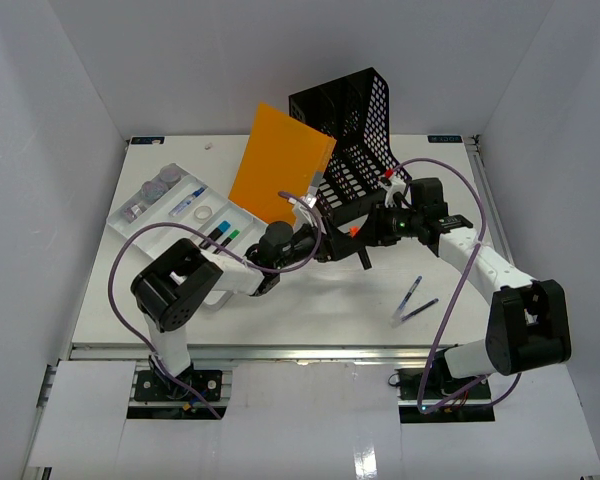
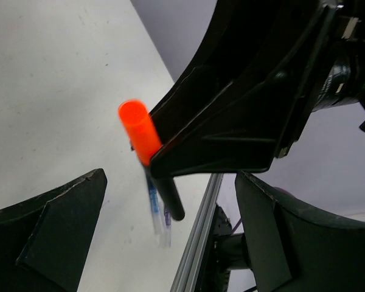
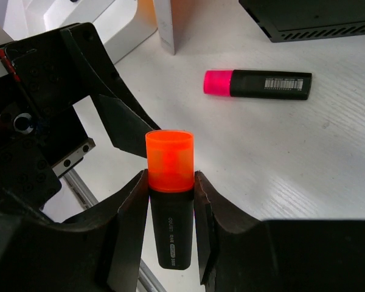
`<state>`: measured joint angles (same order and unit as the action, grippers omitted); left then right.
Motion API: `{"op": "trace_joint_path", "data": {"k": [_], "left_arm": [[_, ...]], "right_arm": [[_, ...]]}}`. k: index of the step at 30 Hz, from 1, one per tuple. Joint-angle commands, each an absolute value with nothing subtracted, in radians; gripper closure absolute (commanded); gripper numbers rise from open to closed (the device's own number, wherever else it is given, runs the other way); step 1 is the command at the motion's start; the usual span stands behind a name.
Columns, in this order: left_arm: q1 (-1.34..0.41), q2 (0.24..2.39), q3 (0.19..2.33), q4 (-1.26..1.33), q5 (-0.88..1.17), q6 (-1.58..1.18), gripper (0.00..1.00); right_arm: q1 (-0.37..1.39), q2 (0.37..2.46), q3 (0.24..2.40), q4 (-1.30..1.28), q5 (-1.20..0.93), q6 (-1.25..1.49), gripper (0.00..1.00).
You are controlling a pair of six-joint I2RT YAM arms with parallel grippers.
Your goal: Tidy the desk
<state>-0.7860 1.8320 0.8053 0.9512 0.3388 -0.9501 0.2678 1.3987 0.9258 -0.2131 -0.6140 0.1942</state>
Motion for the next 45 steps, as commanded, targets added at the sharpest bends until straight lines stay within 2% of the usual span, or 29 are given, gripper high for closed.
{"op": "trace_joint_path", "data": {"k": [1, 5, 16, 26, 30, 34, 35, 37, 38, 43, 45], "left_arm": [[-0.801, 1.868, 0.856, 0.965, 0.31, -0.949, 0.06], [-0.806, 1.886, 0.865, 0.958, 0.293, -0.962, 0.14], [-0.811, 1.879, 0.887, 0.914, 0.266, -0.951, 0.23], [-0.81, 1.875, 0.924, 0.869, 0.284, -0.922, 0.57], [-0.81, 1.852, 0.922, 0.823, 0.29, -0.889, 0.8], [-0.808, 1.795, 0.914, 0.721, 0.288, -0.819, 0.94], [-0.807, 1.786, 0.911, 0.706, 0.291, -0.812, 0.96], [-0.805, 1.74, 0.889, 0.632, 0.293, -0.784, 0.99], [-0.804, 1.725, 0.883, 0.608, 0.29, -0.757, 1.0], [-0.783, 1.602, 0.84, 0.411, 0.249, -0.663, 1.0], [-0.768, 1.552, 0.853, 0.271, 0.21, -0.622, 1.0]], "right_arm": [[0.265, 1.385, 0.971, -0.153, -0.679, 0.248, 0.92], [0.265, 1.359, 0.967, -0.099, -0.695, 0.296, 0.92], [0.265, 1.343, 0.958, 0.004, -0.705, 0.391, 0.92], [0.265, 1.299, 0.914, 0.044, -0.701, 0.391, 0.9], [0.265, 1.279, 0.901, 0.048, -0.692, 0.37, 0.76], [0.265, 1.244, 0.885, 0.046, -0.675, 0.304, 0.44], [0.265, 1.239, 0.879, 0.044, -0.669, 0.294, 0.28], [0.26, 1.211, 0.868, 0.043, -0.665, 0.247, 0.1], [0.258, 1.202, 0.855, 0.046, -0.659, 0.224, 0.08], [0.22, 1.149, 0.806, 0.061, -0.682, 0.119, 0.1], [0.166, 1.128, 0.773, 0.089, -0.773, 0.082, 0.1]]}}
